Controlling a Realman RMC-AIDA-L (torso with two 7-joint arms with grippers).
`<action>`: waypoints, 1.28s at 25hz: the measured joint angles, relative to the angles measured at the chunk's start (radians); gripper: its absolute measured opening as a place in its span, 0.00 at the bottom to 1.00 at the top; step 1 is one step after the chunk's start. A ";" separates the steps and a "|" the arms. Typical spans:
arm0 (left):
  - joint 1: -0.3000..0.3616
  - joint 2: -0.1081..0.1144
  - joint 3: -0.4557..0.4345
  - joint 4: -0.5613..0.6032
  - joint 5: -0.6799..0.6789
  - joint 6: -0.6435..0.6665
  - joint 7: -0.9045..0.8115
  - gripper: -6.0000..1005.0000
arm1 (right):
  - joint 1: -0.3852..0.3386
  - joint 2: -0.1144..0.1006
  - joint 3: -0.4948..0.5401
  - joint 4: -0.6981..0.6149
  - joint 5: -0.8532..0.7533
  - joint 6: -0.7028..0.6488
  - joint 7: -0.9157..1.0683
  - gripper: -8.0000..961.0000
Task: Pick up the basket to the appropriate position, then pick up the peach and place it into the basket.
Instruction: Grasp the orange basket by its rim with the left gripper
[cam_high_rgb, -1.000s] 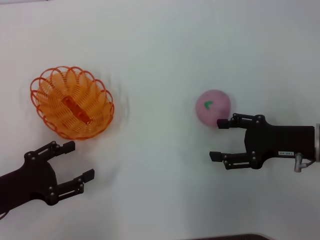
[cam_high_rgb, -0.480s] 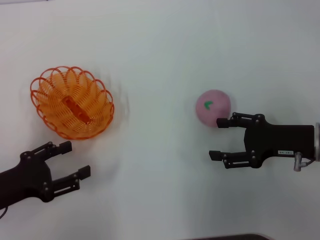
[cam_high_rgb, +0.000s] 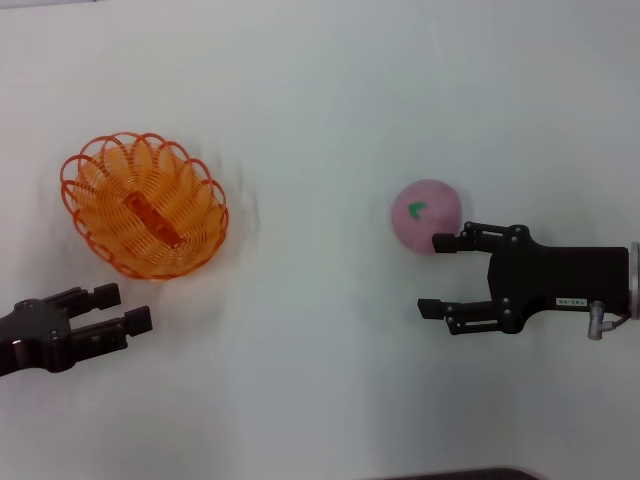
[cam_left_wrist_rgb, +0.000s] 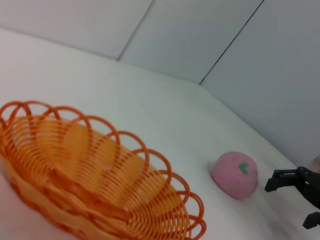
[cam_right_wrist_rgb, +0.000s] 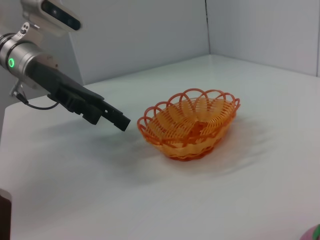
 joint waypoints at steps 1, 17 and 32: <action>-0.007 0.002 -0.002 -0.001 0.008 0.000 -0.010 0.82 | 0.001 0.000 0.000 0.000 0.000 -0.001 0.000 0.92; -0.133 0.038 -0.001 0.169 0.149 -0.064 -0.328 0.82 | 0.013 0.004 0.000 -0.001 -0.002 -0.014 0.000 0.92; -0.327 0.060 0.116 0.302 0.341 -0.143 -0.460 0.82 | 0.016 0.005 0.000 -0.007 -0.002 -0.027 0.000 0.92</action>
